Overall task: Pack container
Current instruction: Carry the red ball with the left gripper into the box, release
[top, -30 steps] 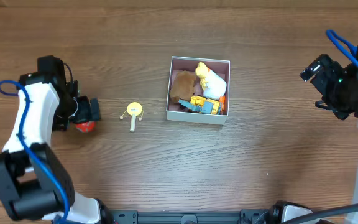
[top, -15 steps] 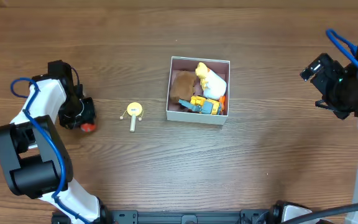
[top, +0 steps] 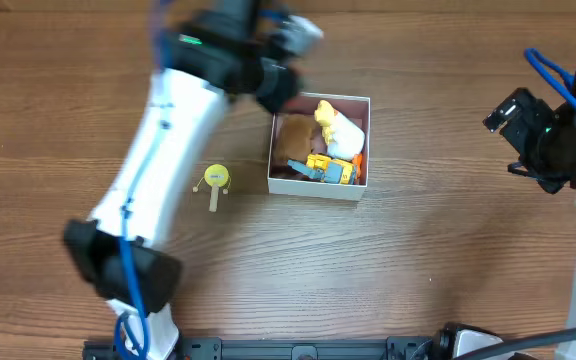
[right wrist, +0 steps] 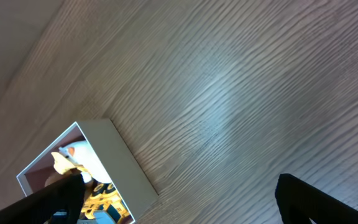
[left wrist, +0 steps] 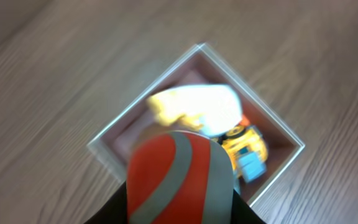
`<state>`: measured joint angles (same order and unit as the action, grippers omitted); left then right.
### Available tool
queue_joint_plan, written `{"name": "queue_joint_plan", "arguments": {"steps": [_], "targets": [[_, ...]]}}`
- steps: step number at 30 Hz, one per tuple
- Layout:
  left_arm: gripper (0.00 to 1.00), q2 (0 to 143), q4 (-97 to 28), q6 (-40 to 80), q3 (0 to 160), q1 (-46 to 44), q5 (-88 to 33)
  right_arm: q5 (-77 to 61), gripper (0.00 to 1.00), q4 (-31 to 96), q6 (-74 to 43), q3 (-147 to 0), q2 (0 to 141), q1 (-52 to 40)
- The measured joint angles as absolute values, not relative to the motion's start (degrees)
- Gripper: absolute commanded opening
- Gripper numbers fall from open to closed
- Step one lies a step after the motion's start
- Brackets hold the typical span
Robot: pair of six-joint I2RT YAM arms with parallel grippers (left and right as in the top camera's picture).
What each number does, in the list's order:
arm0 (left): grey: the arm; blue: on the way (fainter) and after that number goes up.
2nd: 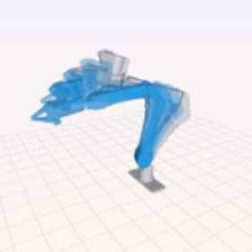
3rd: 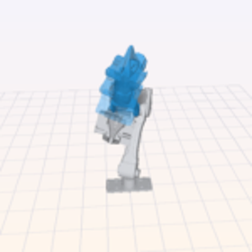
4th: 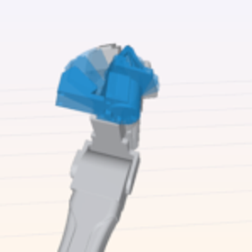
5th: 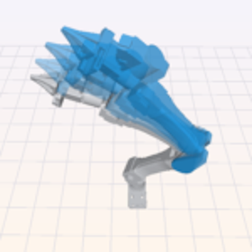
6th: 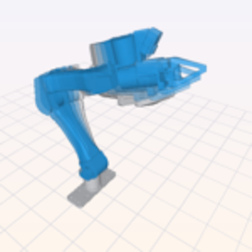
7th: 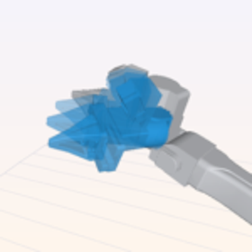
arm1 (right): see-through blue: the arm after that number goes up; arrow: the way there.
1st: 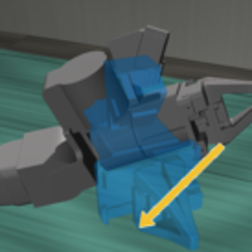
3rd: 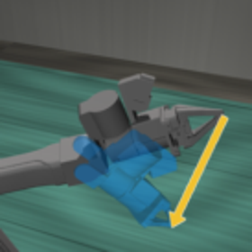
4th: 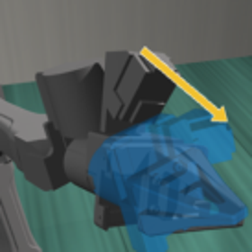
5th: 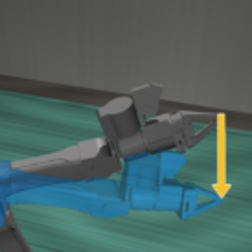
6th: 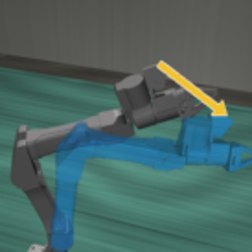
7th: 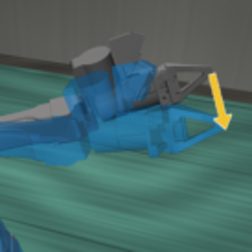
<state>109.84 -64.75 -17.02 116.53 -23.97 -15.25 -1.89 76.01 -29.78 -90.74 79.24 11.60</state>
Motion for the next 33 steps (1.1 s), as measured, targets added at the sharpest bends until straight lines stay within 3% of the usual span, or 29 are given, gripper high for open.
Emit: {"name": "queue_joint_plan", "arguments": {"steps": [2,4,6,9,11,16,17,18,19,25,33], "targets": [[0.07,113.69,-62.02,-18.65,116.53,-32.38,-9.67,-1.89,1.00,76.47,-29.76,-90.74,79.24,11.60],[0.17,119.44,-60.60,-19.64,116.53,-36.10,-4.71,-1.91,1.00,77.32,-29.78,-90.74,79.24,11.60],[0.41,124.01,-59.99,-19.66,116.51,-36.21,-2.42,-1.91,1.00,77.62,-29.78,-90.74,79.24,11.60],[0.69,127.24,-59.96,-19.29,116.44,-35.40,-0.47,-1.91,1.00,77.60,-29.78,-90.74,79.24,11.60],[0.78,127.26,-59.88,-19.38,116.46,-35.27,0.14,-1.89,1.00,77.62,-29.76,-90.74,79.24,11.60],[0.67,127.42,-70.98,-19.38,123.85,-35.27,0.73,-1.87,1.00,78.08,-29.76,-90.74,79.24,11.60],[0.50,127.42,-73.38,-19.03,127.37,-35.27,0.71,-1.89,1.00,78.04,-29.78,-90.74,79.24,11.60],[0.20,127.39,-74.00,-18.41,130.13,-35.27,0.69,-1.89,1.00,78.11,-29.76,-90.74,79.24,11.60],[0.04,127.31,-73.69,-17.96,131.76,-35.27,0.40,-1.89,1.00,78.04,-29.78,-90.74,79.24,11.60],[0.04,127.92,-72.82,-17.54,132.40,-35.27,-1.72,-1.89,1.00,78.04,-29.78,-90.74,79.24,11.60],[0.04,141.69,-74.17,-17.52,132.49,-35.27,-2.11,-1.89,1.00,78.06,-29.76,-90.74,79.24,11.60]]}}
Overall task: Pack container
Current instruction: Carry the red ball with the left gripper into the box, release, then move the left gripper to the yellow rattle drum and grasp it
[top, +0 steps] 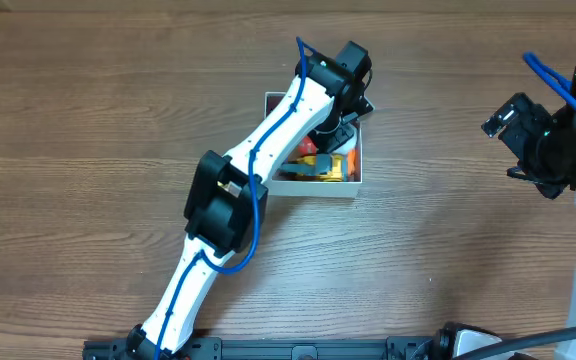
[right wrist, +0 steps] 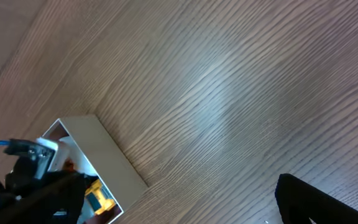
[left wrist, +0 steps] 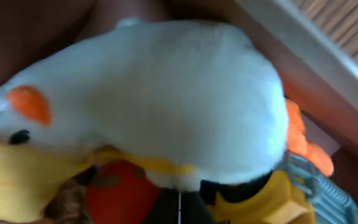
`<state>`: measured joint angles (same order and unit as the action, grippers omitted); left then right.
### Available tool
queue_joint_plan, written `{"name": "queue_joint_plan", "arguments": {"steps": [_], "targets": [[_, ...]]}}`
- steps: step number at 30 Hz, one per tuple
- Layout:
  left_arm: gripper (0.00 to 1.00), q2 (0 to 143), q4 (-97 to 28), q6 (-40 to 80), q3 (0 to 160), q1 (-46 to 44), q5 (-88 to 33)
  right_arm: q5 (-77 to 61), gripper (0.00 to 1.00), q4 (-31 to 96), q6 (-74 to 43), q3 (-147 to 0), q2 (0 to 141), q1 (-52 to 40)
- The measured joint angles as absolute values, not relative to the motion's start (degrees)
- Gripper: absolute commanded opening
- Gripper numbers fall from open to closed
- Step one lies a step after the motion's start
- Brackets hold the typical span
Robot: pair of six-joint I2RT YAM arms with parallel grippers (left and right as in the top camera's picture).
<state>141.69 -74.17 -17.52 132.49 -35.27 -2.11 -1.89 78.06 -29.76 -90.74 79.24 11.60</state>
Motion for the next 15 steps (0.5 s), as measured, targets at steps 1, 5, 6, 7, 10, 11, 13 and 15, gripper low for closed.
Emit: {"name": "queue_joint_plan", "arguments": {"steps": [1,5,6,7,10,11,13,15], "targets": [[0.04,141.67,-74.26,-17.52,132.49,-35.22,-1.96,-1.91,1.00,78.06,-29.78,-90.74,79.24,11.60],[0.54,140.27,-74.89,-15.81,132.49,-35.14,0.14,-1.89,1.00,78.04,-29.76,-90.74,79.24,11.60],[0.63,138.50,-75.09,-15.57,132.49,-35.09,0.71,-1.87,1.00,78.04,-29.78,-90.74,79.24,11.60],[0.68,136.05,-75.22,-15.16,132.49,-34.96,1.10,-1.89,1.00,78.08,-29.76,-90.74,79.24,11.60],[0.75,123.13,-78.74,-12.71,133.19,-34.39,1.61,-1.89,1.00,78.22,-29.28,-90.74,79.24,11.60],[0.80,115.79,-83.61,-10.55,134.63,-33.41,1.76,-1.87,1.00,78.59,-29.10,-90.74,79.24,11.60],[0.81,111.53,-89.56,-9.32,135.85,-31.44,1.74,-1.89,1.00,78.54,-28.91,-90.74,79.24,11.60],[0.76,109.67,-95.94,-8.05,135.92,-26.83,1.80,-1.87,1.00,77.73,-28.80,-90.74,79.24,11.60]]}}
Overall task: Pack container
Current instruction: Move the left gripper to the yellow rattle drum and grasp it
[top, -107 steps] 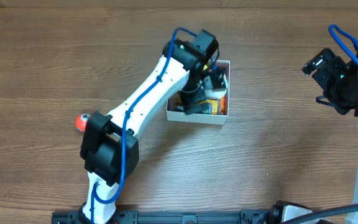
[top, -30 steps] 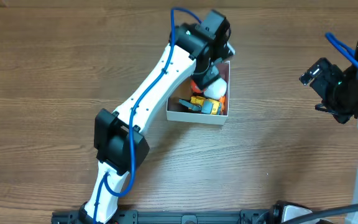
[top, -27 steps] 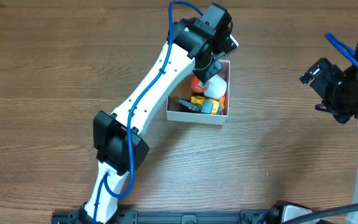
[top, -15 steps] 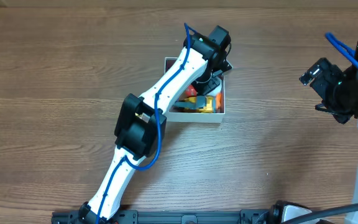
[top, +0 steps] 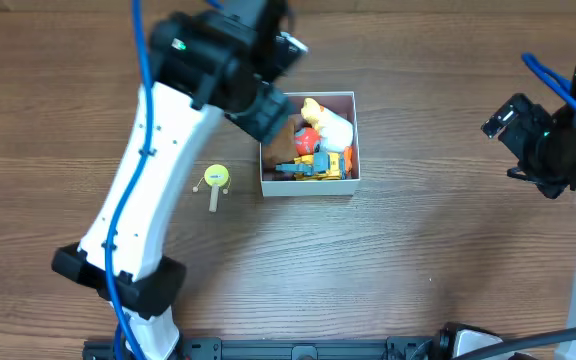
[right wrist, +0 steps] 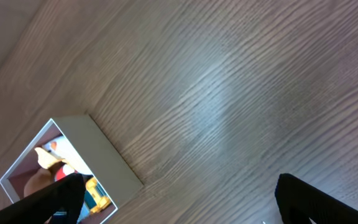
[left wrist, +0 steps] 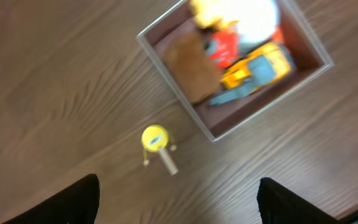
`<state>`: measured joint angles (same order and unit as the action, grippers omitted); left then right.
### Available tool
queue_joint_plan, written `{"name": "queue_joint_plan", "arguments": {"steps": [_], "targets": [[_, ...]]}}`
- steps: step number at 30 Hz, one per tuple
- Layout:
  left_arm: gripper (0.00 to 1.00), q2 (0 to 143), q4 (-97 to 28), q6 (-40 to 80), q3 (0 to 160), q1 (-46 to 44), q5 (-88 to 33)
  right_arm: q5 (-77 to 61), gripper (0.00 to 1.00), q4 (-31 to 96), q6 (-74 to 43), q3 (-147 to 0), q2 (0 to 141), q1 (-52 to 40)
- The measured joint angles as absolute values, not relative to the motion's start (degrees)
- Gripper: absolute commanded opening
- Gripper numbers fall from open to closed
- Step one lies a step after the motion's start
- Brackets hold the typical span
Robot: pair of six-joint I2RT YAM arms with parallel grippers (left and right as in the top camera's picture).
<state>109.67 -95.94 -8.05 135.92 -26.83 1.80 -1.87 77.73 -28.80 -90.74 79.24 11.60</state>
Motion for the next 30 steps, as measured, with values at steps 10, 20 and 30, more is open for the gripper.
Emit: {"name": "queue_joint_plan", "arguments": {"steps": [10,20,30], "targets": [[0.75,97.01,-91.55,-4.01,105.78,-9.69,-0.62,-1.87,1.00,77.60,-28.45,-90.74,79.24,11.60],[0.51,99.39,-53.47,4.10,65.52,-8.25,-8.05,-1.87,1.00,77.67,-28.45,-90.74,79.24,11.60],[0.38,99.46,-40.80,7.42,57.56,-8.25,-7.38,-1.89,1.00,78.11,-28.42,-90.74,79.24,11.60]]}}
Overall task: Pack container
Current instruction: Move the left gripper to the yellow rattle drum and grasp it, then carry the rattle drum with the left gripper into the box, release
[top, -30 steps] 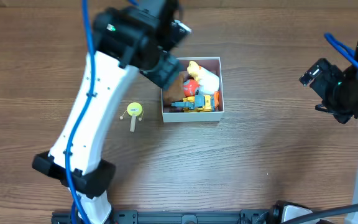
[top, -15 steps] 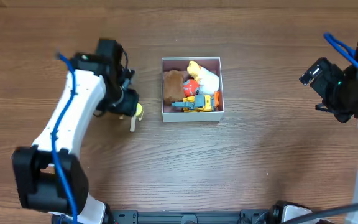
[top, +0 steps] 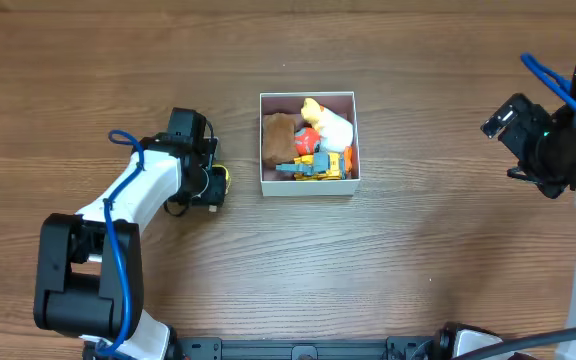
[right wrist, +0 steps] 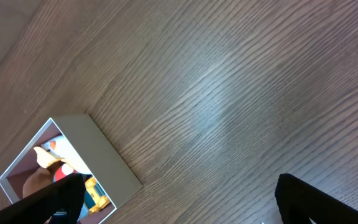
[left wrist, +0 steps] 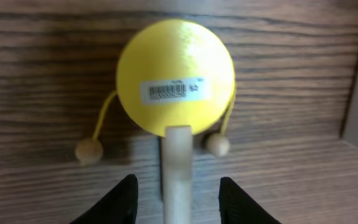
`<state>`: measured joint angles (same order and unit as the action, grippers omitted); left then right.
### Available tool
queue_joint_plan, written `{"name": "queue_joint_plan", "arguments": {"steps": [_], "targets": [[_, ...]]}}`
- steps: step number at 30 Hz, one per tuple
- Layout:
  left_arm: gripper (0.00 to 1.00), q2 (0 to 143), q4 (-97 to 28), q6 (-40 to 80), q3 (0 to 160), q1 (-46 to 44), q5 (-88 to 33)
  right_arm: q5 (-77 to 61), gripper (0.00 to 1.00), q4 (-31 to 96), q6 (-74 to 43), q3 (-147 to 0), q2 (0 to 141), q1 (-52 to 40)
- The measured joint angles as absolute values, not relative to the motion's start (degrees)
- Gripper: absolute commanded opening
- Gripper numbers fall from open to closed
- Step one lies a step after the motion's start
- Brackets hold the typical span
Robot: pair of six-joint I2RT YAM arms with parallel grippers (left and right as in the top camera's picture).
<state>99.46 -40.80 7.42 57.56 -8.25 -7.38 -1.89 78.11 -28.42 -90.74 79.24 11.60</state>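
Observation:
A white box (top: 308, 189) at mid-table holds a brown plush (top: 277, 136), a white duck (top: 334, 126), a red ball (top: 308, 141) and a yellow-blue truck (top: 320, 166). Left of it lies a yellow drum toy (left wrist: 176, 87) with a barcode sticker, two bead strings and a wooden handle (left wrist: 178, 168). My left gripper (left wrist: 178, 202) is open low over the table, one finger on each side of the handle. From overhead the left gripper (top: 206, 185) covers most of the toy. My right gripper (right wrist: 179, 205) is open and empty, well right of the box.
The box's grey side wall (right wrist: 107, 163) shows at the lower left of the right wrist view, with bare wood grain elsewhere. The right arm (top: 558, 150) stands at the table's right edge.
My left gripper was high above the box's left side, with the drum toy lying apart on the table. Now it is down at the toy, open astride its handle. The right arm has not moved.
My left gripper held a red, grey-striped ball above the box. Then it was down inside the box beside the duck. Then it was open and high, with the ball left in the box. Now it is open around the drum toy's handle.

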Motion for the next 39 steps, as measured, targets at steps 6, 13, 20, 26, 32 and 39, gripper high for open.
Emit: {"name": "queue_joint_plan", "arguments": {"steps": [6,13,20,26,32,39], "targets": [[0.23,102.19,-36.75,7.05,57.06,-8.27,-5.82,-1.98,1.00,78.28,-28.42,-90.74,79.24,11.60],[0.04,104.51,-46.22,3.31,62.28,-8.27,-5.19,-2.09,1.00,78.78,-28.40,-90.74,79.24,11.60],[0.04,106.19,-68.14,-2.07,96.18,-11.68,-8.23,-2.13,1.00,78.87,-28.40,-90.74,79.24,11.60],[0.04,107.00,-56.60,-12.08,105.16,-30.15,-10.15,-2.11,1.00,78.87,-28.42,-90.74,79.24,11.57],[0.11,122.08,-56.55,-7.77,105.14,-35.11,-5.89,-2.11,1.00,79.15,-28.47,-90.74,79.24,11.60],[1.00,123.02,-57.21,-4.23,105.10,-34.61,-0.38,-2.11,1.00,79.31,-28.40,-90.74,79.24,11.60]]}}
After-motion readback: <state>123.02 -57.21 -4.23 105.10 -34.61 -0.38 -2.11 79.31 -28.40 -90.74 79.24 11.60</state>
